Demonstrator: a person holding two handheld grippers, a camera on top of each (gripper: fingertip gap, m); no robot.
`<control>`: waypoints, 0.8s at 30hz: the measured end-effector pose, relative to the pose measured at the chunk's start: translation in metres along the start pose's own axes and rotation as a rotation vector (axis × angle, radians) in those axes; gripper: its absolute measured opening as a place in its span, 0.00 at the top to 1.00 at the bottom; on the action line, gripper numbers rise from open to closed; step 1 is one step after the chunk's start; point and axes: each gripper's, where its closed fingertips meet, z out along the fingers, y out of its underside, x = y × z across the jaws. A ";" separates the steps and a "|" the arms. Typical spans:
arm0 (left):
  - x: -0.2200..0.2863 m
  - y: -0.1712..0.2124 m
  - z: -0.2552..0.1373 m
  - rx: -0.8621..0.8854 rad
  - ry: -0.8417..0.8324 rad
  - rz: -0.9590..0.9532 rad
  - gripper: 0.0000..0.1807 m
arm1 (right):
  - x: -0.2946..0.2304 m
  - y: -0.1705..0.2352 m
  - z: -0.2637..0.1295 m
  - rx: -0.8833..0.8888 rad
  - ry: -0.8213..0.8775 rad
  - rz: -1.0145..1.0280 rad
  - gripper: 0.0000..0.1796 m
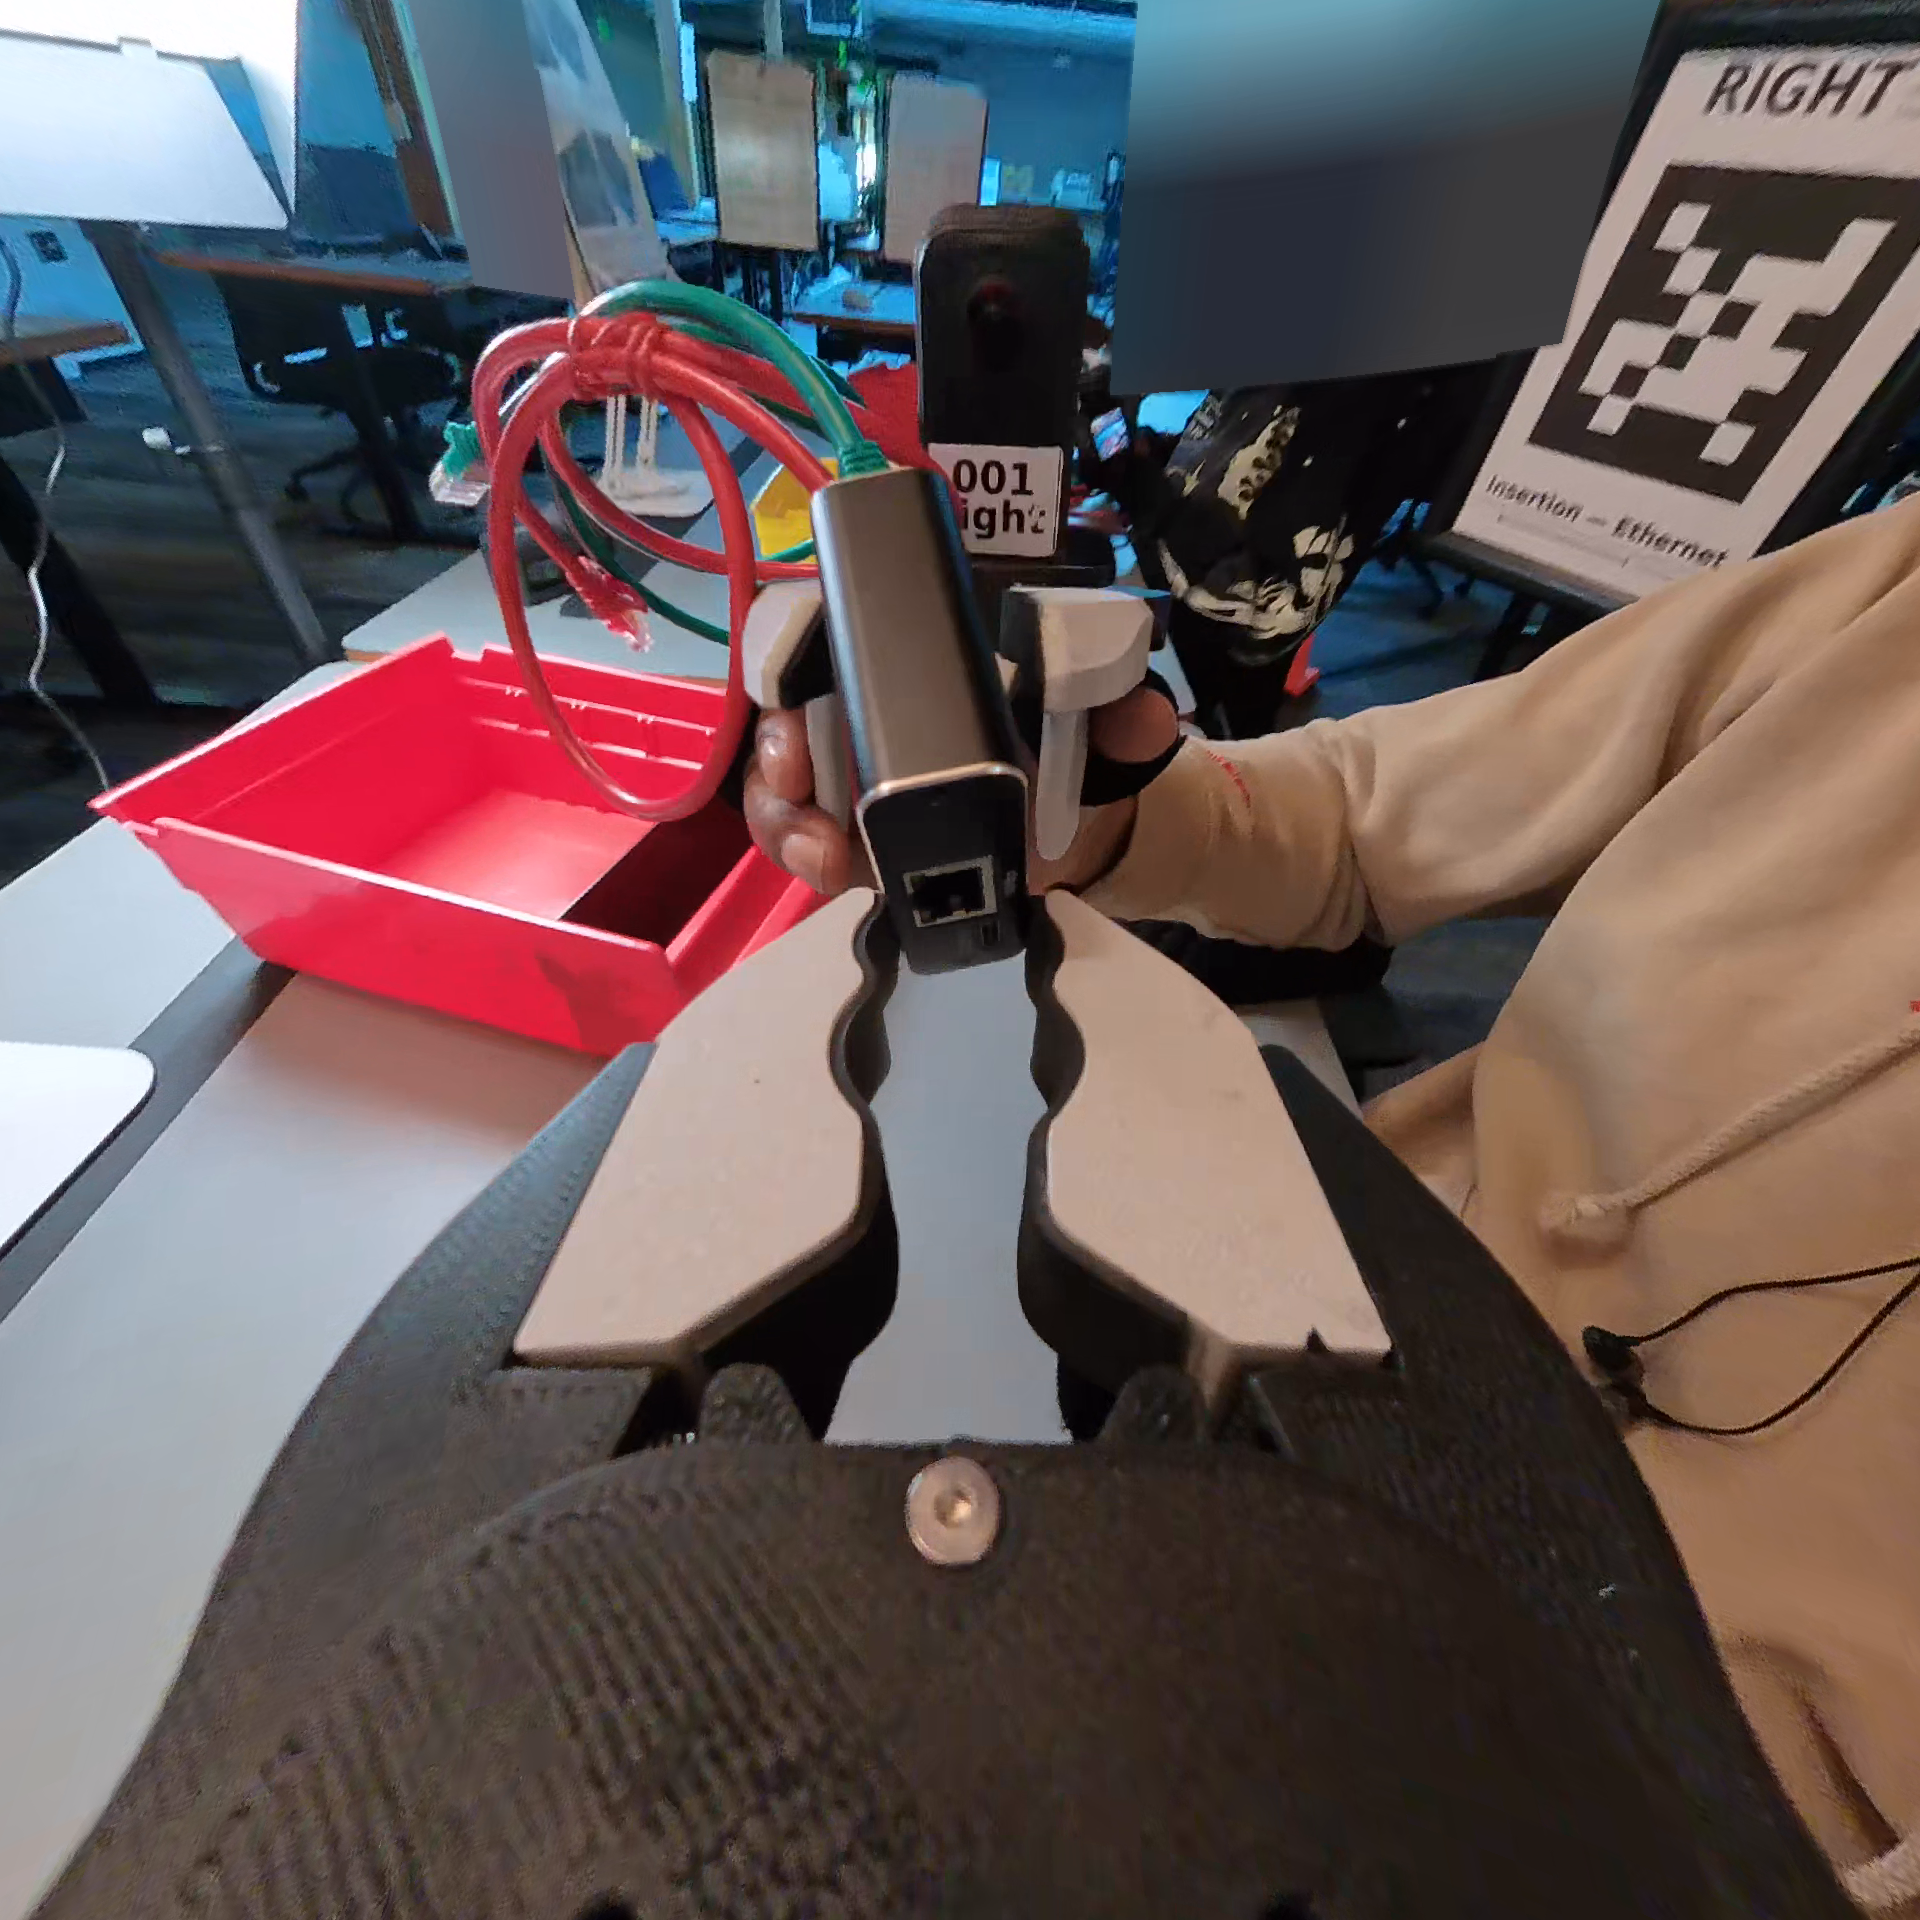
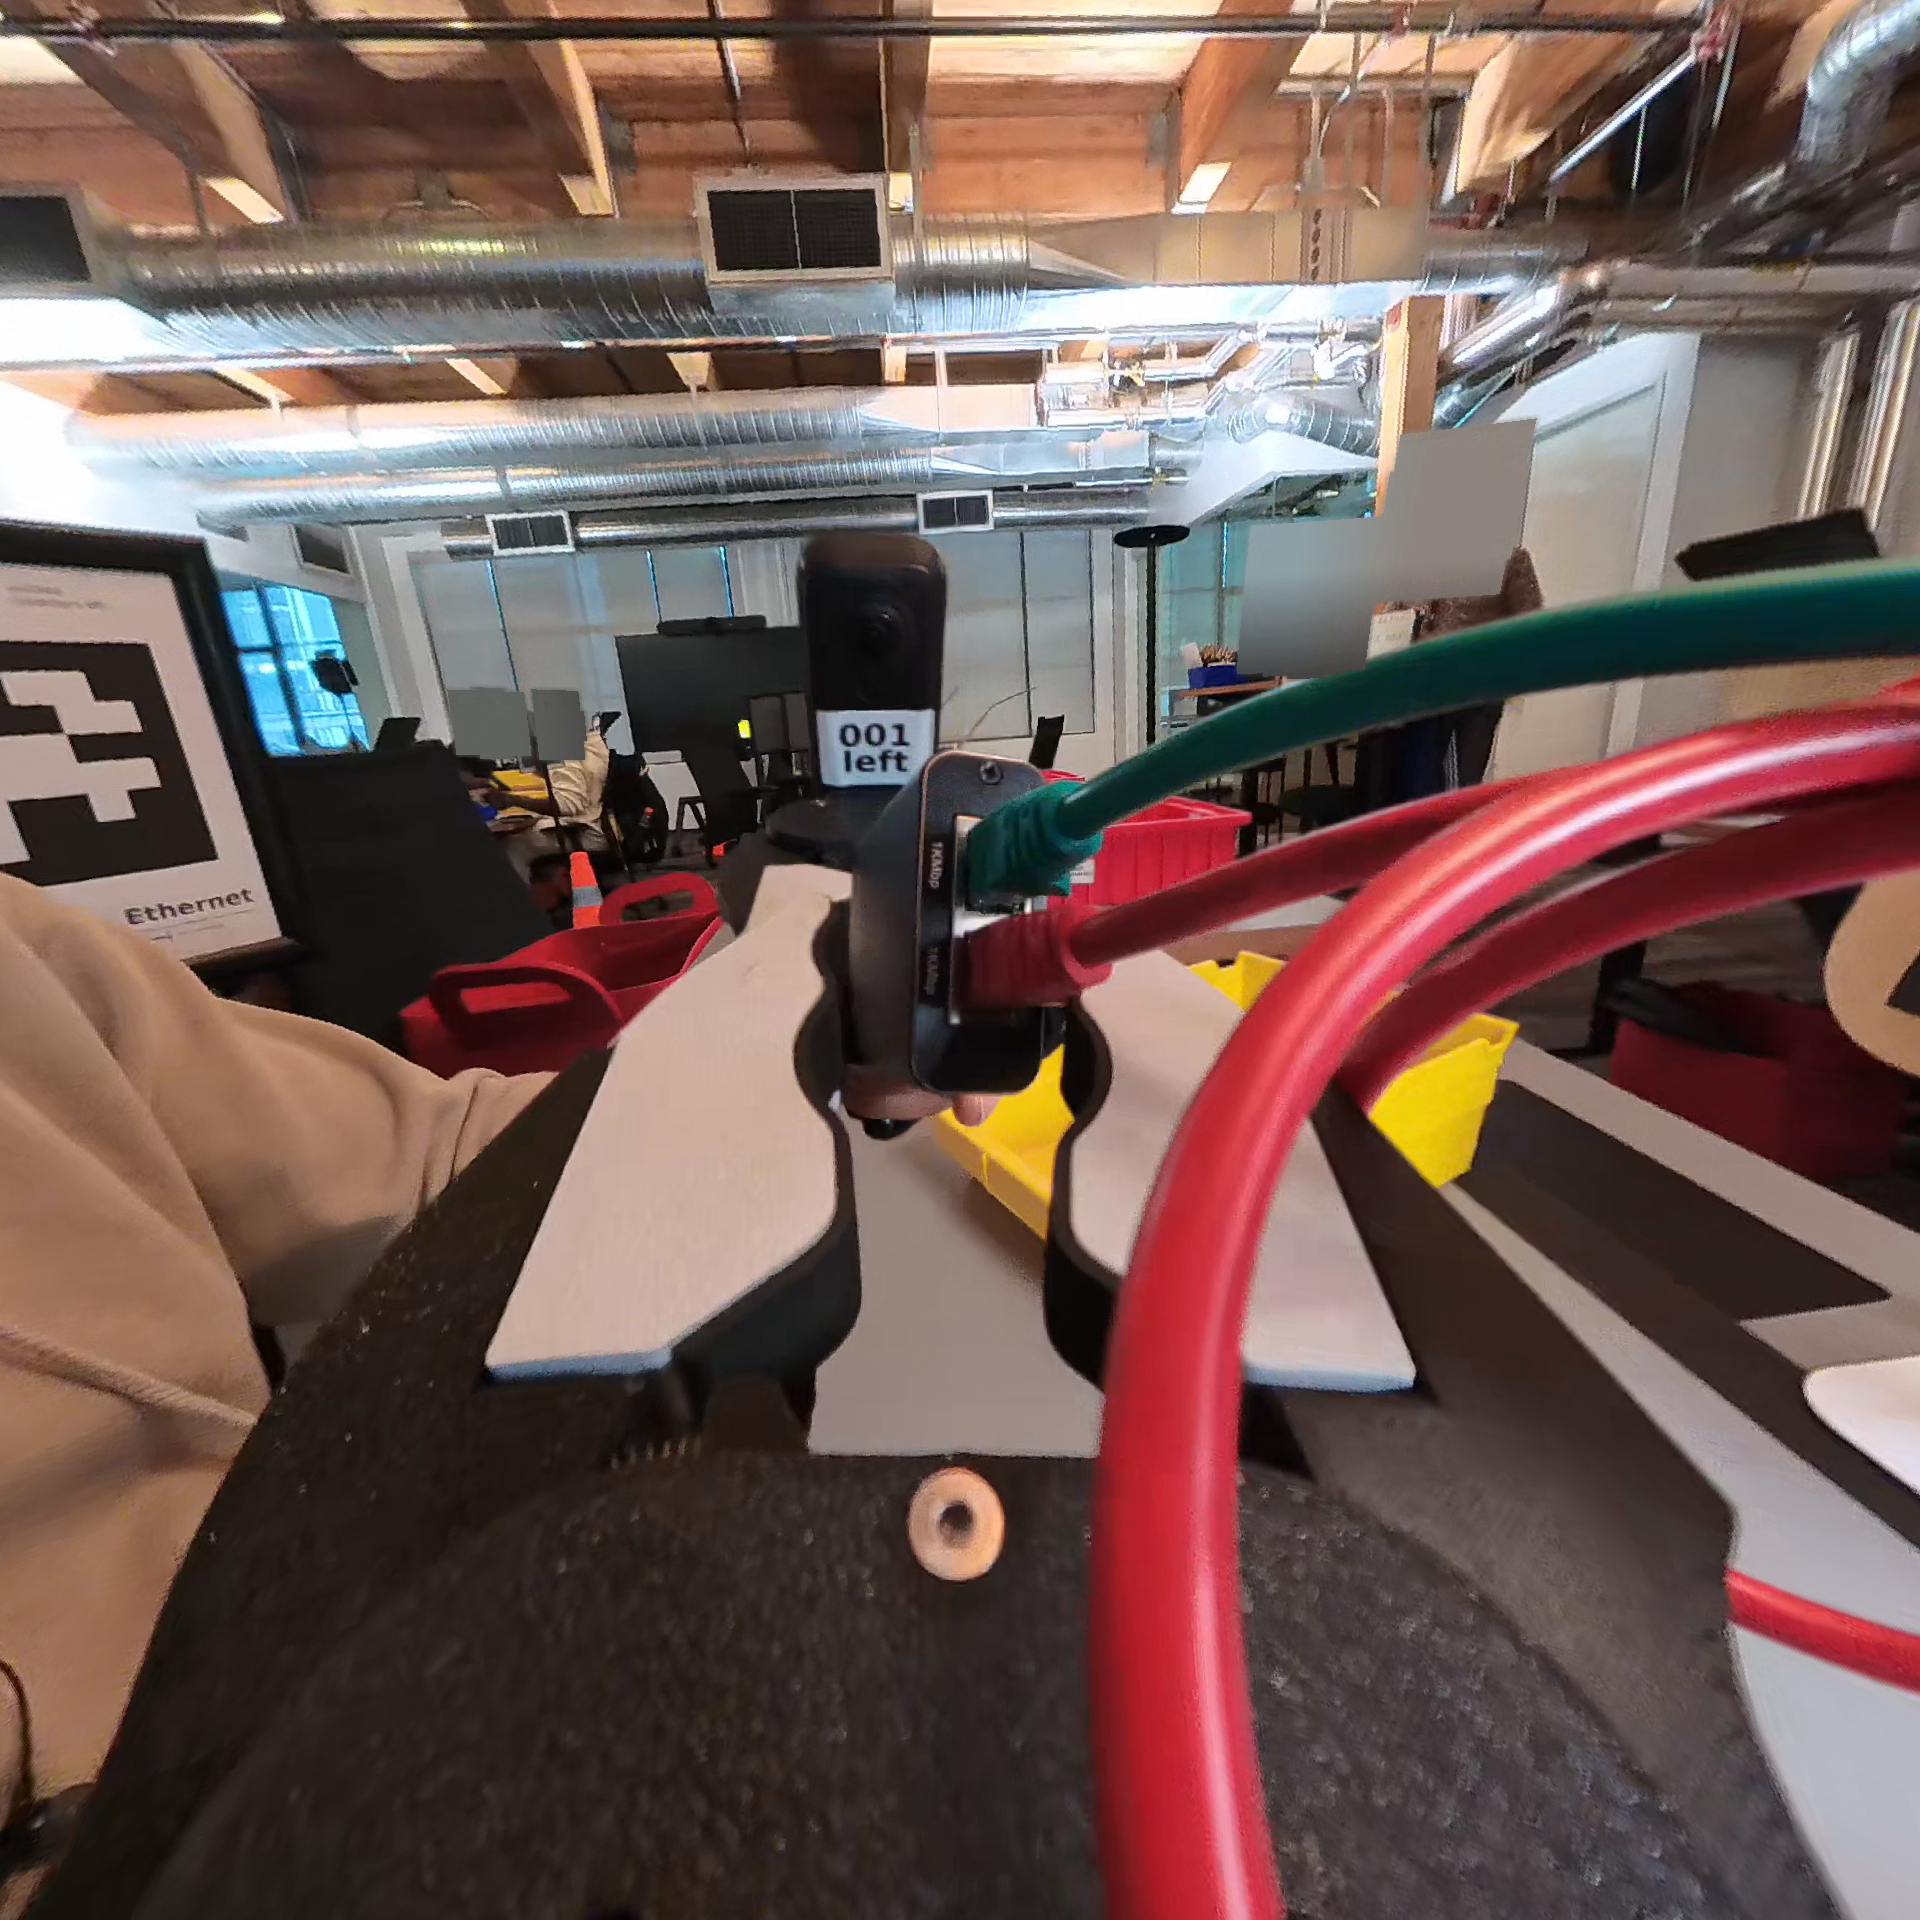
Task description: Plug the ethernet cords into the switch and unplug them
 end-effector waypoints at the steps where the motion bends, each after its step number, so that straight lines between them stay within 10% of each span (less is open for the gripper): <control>1: -0.001 0.002 0.000 -0.016 -0.011 0.002 0.87 | 0.002 0.003 0.001 -0.002 0.004 0.021 0.79; 10: -0.010 -0.003 -0.010 -0.019 -0.098 0.066 0.81 | 0.010 -0.006 -0.012 0.154 -0.022 0.100 0.83; 16: -0.077 -0.018 -0.123 0.045 -0.527 0.063 0.81 | 0.025 -0.054 -0.046 0.243 0.073 -0.002 0.83; 24: -0.161 0.117 -0.196 -0.518 -0.747 -0.081 0.82 | 0.033 -0.075 -0.064 0.254 0.125 -0.073 0.82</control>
